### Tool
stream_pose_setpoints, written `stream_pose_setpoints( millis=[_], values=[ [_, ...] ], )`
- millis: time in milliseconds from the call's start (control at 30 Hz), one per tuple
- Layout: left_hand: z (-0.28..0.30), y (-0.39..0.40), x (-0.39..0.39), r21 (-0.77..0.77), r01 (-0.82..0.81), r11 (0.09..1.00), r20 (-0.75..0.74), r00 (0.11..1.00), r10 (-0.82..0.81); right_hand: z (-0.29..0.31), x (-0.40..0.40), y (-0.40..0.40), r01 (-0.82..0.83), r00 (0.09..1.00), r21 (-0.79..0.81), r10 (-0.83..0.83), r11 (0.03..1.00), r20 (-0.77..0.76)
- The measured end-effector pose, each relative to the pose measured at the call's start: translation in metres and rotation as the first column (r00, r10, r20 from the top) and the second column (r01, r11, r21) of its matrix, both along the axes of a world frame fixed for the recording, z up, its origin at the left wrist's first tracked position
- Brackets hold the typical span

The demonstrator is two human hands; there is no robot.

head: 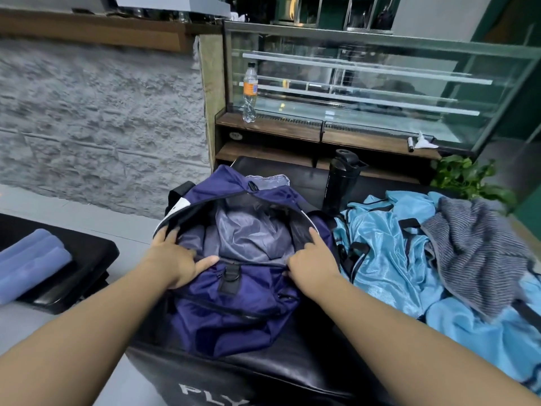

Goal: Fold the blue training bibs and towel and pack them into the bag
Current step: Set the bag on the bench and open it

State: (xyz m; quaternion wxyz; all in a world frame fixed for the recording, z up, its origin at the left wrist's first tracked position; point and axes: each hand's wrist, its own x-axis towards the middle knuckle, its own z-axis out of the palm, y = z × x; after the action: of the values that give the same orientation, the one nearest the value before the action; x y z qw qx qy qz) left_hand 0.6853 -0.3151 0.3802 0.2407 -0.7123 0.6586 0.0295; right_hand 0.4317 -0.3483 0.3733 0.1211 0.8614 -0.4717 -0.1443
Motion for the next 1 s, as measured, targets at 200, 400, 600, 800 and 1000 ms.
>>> stream_pose_setpoints(
  millis=[200, 400, 600, 800, 1000],
  values=[
    [-0.007, 0.017, -0.038, -0.199, 0.236, 0.951, -0.477, 0.825, -0.304, -0.02, -0.013, 0.013, -0.124, 0.972, 0.104, 0.099, 0.987, 0.215],
    [-0.03, 0.046, -0.072, -0.174, 0.32, 0.931, -0.548, 0.754, -0.361, -0.028, -0.03, 0.018, -0.247, 0.866, 0.162, 0.143, 0.955, 0.479],
    [-0.035, 0.045, -0.054, 0.021, 0.3, 0.954, -0.391, 0.881, -0.269, -0.04, -0.071, 0.018, 0.072, 0.587, -0.17, 0.096, 0.983, 0.804],
    [-0.032, 0.035, -0.067, -0.236, 0.197, 0.952, -0.455, 0.843, -0.287, -0.037, -0.146, 0.003, 0.522, 0.538, -0.097, -0.239, 0.847, 0.808],
    [-0.028, 0.018, -0.135, -0.644, 0.07, 0.761, -0.577, 0.61, -0.544, -0.012, -0.222, -0.011, 0.792, 0.384, -0.043, -0.442, 0.609, 0.811]
  ],
)
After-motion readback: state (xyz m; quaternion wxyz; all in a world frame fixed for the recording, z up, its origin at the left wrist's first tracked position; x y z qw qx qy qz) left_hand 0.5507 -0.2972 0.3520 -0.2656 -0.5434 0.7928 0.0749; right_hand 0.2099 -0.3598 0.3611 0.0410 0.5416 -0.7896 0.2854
